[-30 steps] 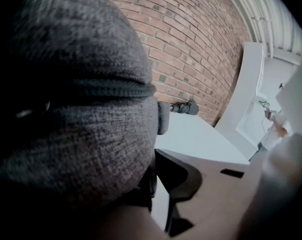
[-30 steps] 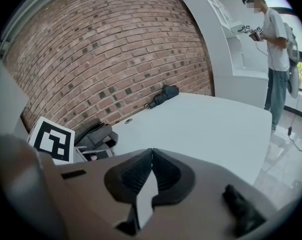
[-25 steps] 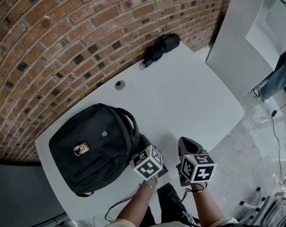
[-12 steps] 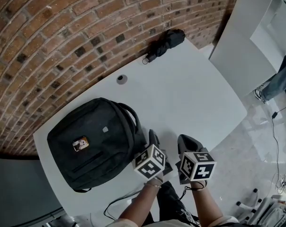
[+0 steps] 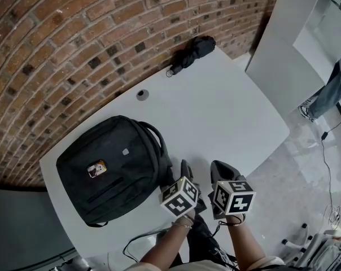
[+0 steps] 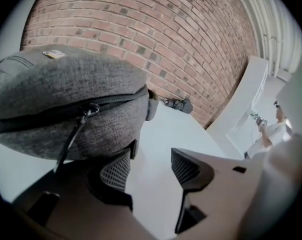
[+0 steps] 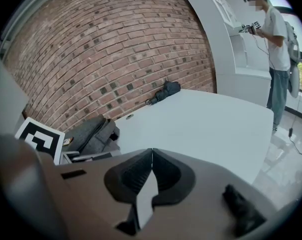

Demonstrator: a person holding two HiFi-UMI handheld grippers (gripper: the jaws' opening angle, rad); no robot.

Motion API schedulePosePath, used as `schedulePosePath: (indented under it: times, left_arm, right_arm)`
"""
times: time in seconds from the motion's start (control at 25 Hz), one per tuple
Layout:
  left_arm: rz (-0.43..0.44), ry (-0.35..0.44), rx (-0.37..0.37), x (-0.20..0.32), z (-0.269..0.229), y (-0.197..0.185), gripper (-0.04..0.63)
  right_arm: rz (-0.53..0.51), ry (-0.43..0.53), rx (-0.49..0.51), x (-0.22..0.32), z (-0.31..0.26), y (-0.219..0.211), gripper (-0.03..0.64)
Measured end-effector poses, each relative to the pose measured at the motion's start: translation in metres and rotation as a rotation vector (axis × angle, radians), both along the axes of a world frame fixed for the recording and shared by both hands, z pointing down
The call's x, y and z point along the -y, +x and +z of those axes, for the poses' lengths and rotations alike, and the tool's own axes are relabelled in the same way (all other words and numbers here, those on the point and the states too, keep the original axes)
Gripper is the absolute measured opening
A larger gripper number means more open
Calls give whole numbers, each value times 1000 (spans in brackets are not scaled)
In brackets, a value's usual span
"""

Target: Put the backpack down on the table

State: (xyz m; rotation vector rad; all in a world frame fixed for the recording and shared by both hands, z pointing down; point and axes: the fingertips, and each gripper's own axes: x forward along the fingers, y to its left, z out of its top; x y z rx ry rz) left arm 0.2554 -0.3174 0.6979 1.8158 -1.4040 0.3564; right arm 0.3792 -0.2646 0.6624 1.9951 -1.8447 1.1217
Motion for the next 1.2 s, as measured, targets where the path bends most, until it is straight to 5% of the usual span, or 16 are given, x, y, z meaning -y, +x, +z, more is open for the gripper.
schedulePosePath:
  times: [0.52, 0.72, 0.92, 1.2]
  left_arm:
    - [216, -22, -27, -58, -41, 8, 249]
    - [273, 29, -54, -68, -79, -9, 199]
    - [297, 152, -57, -58, -122, -51, 159]
    - [209, 288, -55, -43, -178, -151, 42]
  right_arm:
    - [26, 29, -68, -28, -42, -2, 31]
    - [41, 51, -96, -39, -65, -15, 31]
    - [23, 94, -119, -38, -92, -47, 31]
    - [-63, 147, -143, -34, -128, -116, 31]
